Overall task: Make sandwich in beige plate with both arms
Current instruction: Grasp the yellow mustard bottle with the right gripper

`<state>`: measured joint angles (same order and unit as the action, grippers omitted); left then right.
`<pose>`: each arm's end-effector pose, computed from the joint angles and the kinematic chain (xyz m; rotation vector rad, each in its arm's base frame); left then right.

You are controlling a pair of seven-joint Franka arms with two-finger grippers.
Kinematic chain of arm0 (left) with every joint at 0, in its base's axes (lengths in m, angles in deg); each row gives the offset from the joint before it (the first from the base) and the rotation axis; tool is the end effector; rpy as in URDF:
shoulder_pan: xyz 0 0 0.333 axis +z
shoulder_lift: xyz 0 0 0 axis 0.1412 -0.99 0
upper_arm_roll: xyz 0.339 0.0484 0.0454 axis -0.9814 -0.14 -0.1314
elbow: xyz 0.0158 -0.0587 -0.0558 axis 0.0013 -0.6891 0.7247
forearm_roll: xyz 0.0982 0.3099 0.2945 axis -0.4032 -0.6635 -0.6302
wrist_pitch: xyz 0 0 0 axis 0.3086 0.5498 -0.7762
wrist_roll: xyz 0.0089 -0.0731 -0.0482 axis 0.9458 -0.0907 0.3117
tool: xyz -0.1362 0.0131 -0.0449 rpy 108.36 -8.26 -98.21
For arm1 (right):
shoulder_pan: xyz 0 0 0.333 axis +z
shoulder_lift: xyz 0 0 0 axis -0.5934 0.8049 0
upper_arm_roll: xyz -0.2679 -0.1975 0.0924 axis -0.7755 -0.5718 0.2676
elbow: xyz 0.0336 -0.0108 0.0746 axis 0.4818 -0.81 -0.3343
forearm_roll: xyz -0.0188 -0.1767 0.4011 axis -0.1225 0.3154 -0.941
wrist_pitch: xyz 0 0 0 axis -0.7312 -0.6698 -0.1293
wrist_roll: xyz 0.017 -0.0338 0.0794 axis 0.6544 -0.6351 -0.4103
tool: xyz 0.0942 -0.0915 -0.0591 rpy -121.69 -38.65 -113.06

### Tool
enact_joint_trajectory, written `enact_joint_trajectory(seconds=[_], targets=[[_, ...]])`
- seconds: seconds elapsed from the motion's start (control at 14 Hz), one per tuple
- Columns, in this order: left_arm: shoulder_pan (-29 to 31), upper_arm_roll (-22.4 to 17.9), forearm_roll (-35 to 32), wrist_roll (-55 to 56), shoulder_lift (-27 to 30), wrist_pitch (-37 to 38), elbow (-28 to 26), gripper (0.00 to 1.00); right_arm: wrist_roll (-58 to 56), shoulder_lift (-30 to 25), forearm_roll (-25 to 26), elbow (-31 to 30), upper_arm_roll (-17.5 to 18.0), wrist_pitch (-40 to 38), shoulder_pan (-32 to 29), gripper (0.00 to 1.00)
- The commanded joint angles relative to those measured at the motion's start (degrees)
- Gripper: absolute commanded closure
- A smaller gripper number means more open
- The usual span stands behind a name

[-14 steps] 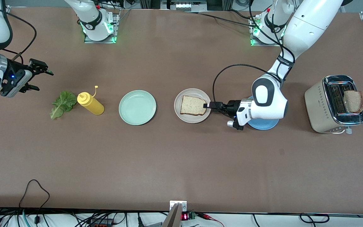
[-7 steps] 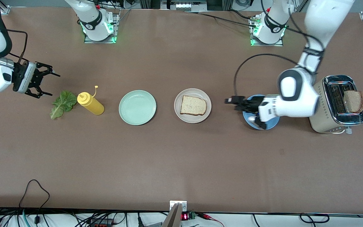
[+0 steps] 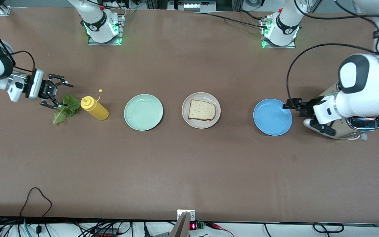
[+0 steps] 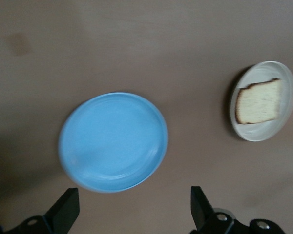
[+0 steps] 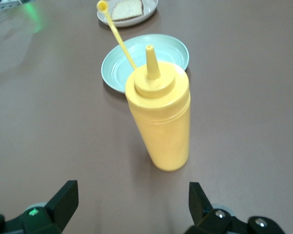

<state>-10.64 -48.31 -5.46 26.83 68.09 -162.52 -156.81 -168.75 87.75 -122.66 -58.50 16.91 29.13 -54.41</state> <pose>0.6450 -0.0435 0.3761 2.8534 -0.3344 -0.2605 0.5101 -0.1247 0.2104 -1.9015 -1.5581 -0.6355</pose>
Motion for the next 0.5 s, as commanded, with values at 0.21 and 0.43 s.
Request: enact_joint_trajectory(seconds=[0.21,0.43], targets=[[-0.6,-0.1,-16.3,9.8,2.2,7.0,12.8,0.0,-13.6,8.1,-9.4,0.6,0.7,-0.4,-1.6,0.0],[-0.6,-1.5,-16.1,11.3,3.9,9.0,15.8,0.0,-16.4,10.4,-14.1,0.8,0.8,-0.4,0.0,0.0]])
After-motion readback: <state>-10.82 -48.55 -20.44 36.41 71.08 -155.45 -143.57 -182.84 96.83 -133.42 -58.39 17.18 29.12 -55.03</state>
